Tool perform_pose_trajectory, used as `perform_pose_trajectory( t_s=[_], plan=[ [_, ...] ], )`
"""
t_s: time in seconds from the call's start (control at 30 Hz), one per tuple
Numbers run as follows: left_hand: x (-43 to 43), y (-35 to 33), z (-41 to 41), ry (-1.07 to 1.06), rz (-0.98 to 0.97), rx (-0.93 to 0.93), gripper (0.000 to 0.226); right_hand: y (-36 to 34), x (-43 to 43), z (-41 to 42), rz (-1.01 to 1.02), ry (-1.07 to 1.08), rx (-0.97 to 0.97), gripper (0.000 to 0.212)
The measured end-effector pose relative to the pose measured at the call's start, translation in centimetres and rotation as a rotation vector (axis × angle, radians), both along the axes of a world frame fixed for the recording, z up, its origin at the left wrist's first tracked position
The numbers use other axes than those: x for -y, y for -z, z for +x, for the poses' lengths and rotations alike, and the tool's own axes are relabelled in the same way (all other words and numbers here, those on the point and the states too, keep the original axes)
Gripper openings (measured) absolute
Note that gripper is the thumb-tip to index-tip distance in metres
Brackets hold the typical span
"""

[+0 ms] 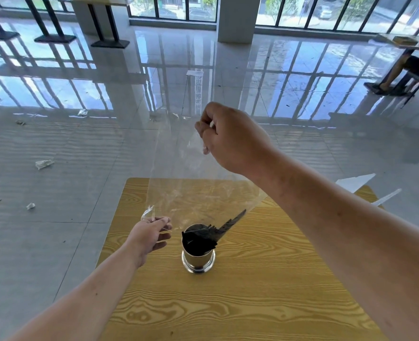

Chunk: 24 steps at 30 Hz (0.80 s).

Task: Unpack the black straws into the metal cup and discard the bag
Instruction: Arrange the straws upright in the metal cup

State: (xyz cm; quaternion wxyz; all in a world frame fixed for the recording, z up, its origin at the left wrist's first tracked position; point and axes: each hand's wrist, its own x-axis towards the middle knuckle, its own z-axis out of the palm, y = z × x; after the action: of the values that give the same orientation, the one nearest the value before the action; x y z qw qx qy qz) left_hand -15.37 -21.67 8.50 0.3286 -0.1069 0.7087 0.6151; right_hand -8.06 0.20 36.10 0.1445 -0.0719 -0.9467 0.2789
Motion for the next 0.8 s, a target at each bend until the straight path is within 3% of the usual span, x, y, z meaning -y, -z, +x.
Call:
perform_pose_trajectory(
  t_s=[0.8],
  plan=[
    [0.4, -0.2, -0.5, 0.003, 0.023, 0.017, 0.021, 0.1, -1.7, 0.3, -0.14, 0.008, -0.074, 0.023]
  ],
)
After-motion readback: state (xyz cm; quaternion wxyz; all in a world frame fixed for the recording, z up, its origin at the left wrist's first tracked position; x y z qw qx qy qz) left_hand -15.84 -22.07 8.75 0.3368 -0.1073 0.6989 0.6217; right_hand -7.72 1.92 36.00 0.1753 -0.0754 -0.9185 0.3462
